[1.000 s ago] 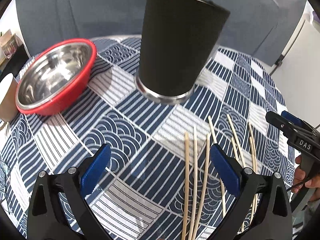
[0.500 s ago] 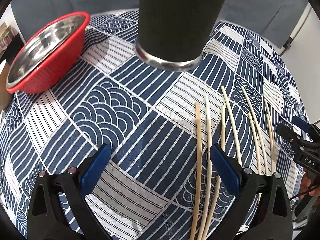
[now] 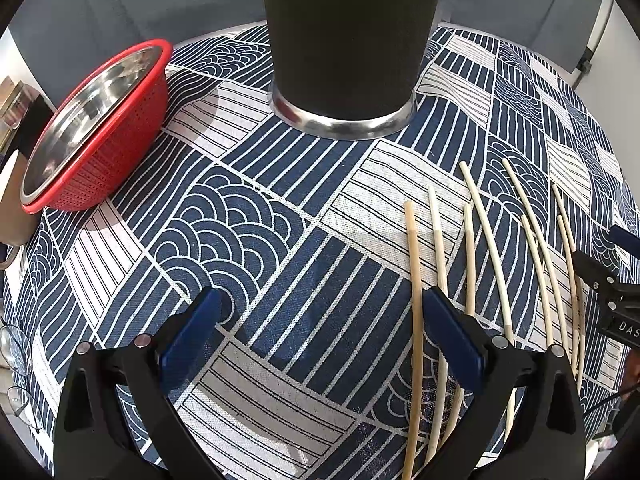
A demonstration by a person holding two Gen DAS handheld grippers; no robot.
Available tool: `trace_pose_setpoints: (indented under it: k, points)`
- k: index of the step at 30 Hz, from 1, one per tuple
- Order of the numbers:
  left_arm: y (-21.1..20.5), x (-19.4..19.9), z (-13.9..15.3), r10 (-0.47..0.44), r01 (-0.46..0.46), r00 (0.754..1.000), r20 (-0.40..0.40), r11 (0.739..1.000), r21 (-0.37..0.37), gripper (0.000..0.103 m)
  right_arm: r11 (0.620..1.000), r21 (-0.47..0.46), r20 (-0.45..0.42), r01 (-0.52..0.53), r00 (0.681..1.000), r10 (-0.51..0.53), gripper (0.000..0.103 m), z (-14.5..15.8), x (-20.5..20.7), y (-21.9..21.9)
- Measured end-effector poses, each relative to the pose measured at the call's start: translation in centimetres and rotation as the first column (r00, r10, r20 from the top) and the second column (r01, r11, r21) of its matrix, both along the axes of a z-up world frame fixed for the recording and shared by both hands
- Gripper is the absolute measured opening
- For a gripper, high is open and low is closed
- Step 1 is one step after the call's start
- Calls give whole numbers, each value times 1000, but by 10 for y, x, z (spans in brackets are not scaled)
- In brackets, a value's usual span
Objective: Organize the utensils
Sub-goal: 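Move both grippers back down toward the remaining wooden sticks, then grasp one wooden stick with the right gripper while the left gripper grasps another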
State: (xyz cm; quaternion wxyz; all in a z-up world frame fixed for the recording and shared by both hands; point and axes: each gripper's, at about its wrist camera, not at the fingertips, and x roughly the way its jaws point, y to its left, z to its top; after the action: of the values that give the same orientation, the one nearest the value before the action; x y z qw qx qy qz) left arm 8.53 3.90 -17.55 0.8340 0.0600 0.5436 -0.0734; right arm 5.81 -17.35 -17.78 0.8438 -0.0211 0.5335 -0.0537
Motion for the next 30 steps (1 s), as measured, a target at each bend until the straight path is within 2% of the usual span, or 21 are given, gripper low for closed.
trace_pose_setpoints:
  k: [7, 12, 13, 15, 18, 24, 26, 28, 30]
  points:
    - [-2, 8, -1, -13, 13, 999, -38, 1000, 10, 99, 995, 94, -55, 32, 998, -27, 88, -3, 4, -13]
    - [1, 6, 0, -29, 29, 998, -51, 1000, 7, 95, 995, 100, -50, -25, 998, 30, 65, 4, 1, -7]
    - [2, 6, 0, -32, 32, 998, -48, 999, 6, 92, 994, 102, -53, -31, 998, 36, 62, 5, 1, -6]
    - [7, 3, 3, -34, 34, 999, -38, 999, 3, 83, 994, 101, -56, -42, 997, 47, 44, 8, 2, -4]
    - [21, -2, 7, -40, 40, 999, -24, 999, -5, 68, 994, 99, -63, -51, 996, 58, 30, 10, -1, -4]
    - [39, -4, 11, -25, 24, 999, -29, 1000, -16, 40, 994, 93, -86, -55, 994, 62, 13, 12, -2, -10]
    - [43, -4, 11, -12, 12, 999, -31, 1000, -20, 31, 994, 95, -93, -50, 994, 59, 9, 12, -3, -13]
    - [51, -4, 12, 9, -10, 999, -38, 999, -31, 17, 995, 95, -98, -42, 994, 51, 7, 12, -4, -18]
    - [59, -5, 12, 22, -25, 998, -54, 998, -53, 11, 995, 92, -100, -41, 994, 50, 5, 12, -5, -23]
